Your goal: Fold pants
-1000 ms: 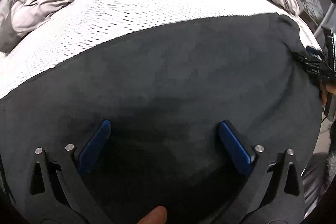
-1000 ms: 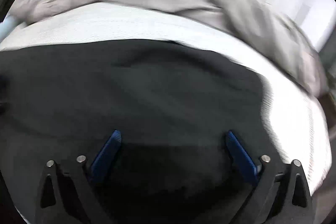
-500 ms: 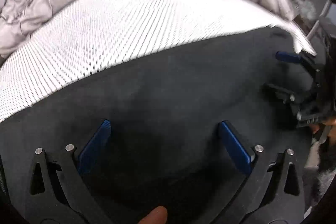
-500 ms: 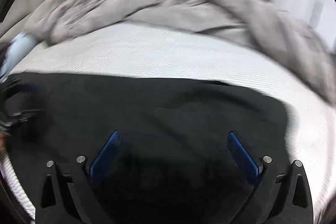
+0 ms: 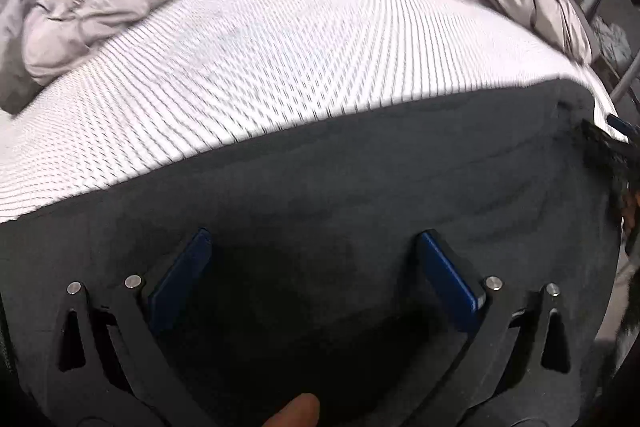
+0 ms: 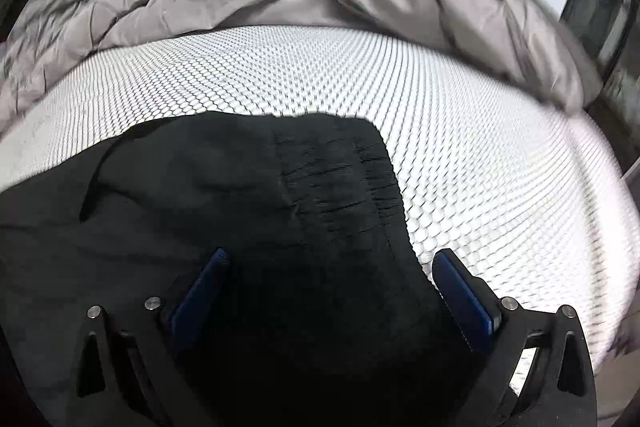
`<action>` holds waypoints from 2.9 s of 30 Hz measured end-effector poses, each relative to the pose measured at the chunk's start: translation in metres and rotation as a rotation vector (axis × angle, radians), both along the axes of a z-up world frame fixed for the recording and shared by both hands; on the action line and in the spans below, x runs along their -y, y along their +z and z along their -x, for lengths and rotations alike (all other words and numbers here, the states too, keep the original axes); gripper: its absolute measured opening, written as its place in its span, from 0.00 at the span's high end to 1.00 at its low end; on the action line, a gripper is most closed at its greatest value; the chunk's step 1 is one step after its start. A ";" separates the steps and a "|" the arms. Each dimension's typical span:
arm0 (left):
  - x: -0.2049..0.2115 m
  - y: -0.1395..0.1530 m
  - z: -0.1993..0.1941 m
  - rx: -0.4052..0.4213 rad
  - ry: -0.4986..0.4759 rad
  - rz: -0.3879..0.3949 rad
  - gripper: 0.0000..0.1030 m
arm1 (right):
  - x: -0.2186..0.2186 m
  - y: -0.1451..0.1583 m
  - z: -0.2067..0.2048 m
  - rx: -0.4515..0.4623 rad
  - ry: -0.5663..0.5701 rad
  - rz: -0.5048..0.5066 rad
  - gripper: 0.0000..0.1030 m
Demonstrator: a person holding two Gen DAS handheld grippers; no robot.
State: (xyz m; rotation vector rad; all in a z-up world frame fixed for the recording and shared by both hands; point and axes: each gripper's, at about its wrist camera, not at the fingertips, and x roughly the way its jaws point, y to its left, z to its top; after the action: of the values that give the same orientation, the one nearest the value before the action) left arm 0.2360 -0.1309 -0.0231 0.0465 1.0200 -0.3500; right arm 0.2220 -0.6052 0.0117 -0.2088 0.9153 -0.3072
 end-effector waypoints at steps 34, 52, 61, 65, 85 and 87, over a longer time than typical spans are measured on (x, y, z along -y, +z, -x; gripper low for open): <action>0.054 0.006 0.060 -0.031 -0.146 -0.072 0.01 | -0.188 -0.010 0.041 -0.110 0.514 -0.137 0.11; -0.117 0.029 0.123 0.001 0.083 0.020 0.01 | -0.222 0.002 0.063 -0.128 0.554 -0.119 0.03; -0.148 0.015 0.128 0.003 0.043 -0.094 0.00 | -0.303 -0.034 0.083 -0.261 0.746 -0.104 0.03; -0.199 0.020 0.129 -0.014 0.157 -0.019 0.03 | -0.249 -0.032 0.080 -0.266 0.606 -0.094 0.02; -0.171 0.018 0.121 0.037 0.109 -0.074 0.47 | -0.275 -0.032 0.052 -0.202 0.588 0.019 0.02; -0.191 0.015 0.118 0.034 0.150 -0.075 0.56 | -0.245 -0.029 0.040 -0.209 0.492 0.017 0.02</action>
State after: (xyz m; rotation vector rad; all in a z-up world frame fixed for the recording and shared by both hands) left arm 0.1176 0.0605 -0.0078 0.0426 0.9958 -0.1734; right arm 0.1818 -0.3606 -0.0170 -0.4783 1.0339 0.1654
